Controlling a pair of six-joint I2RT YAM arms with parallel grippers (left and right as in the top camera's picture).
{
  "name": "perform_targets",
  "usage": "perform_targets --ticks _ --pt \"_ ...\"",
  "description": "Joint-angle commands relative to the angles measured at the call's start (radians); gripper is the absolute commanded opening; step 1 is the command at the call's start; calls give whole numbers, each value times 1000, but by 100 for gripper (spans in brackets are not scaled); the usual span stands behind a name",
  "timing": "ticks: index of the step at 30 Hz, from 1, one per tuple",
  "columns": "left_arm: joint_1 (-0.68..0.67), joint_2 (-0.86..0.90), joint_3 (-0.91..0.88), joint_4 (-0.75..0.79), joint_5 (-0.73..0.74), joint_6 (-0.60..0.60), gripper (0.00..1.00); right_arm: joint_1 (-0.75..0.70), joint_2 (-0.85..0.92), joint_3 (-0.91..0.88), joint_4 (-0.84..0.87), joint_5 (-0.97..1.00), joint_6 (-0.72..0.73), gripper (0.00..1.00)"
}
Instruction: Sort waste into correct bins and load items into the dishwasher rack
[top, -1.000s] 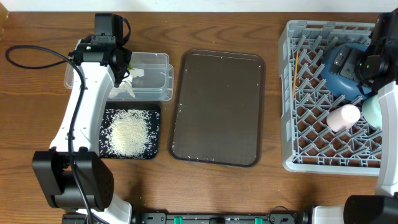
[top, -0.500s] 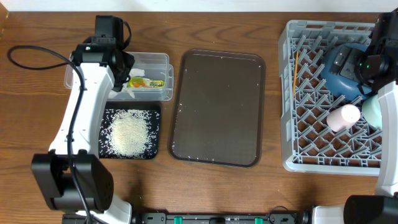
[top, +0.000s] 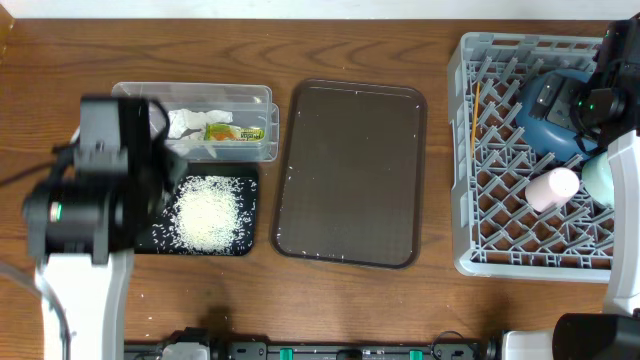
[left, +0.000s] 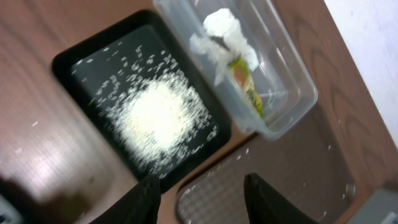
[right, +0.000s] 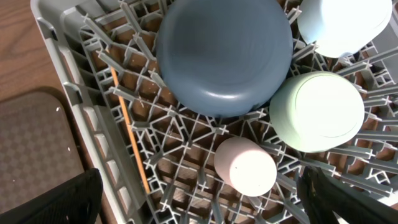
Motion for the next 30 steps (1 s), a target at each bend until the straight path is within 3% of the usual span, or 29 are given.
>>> perform_targets --ticks 1,2,6,10,22,26,30 --pt "-29 -86 -82 -44 -4 16 47 -5 1 0 -1 3 14 99" --pt "-36 -119 -110 -66 -4 16 51 -5 1 0 -1 3 14 99" --pt "-42 -206 -183 -181 -1 16 82 -5 1 0 -1 3 14 99" --pt "-42 -245 -194 -266 -2 16 85 -5 1 0 -1 3 14 99" --pt "-42 -248 -194 -311 30 10 91 -5 1 0 -1 3 14 99" --pt "-55 -256 -203 -278 51 -25 92 -5 1 0 -1 3 14 99" --pt "-63 -317 -279 -192 56 78 92 -5 1 0 -1 3 14 99"
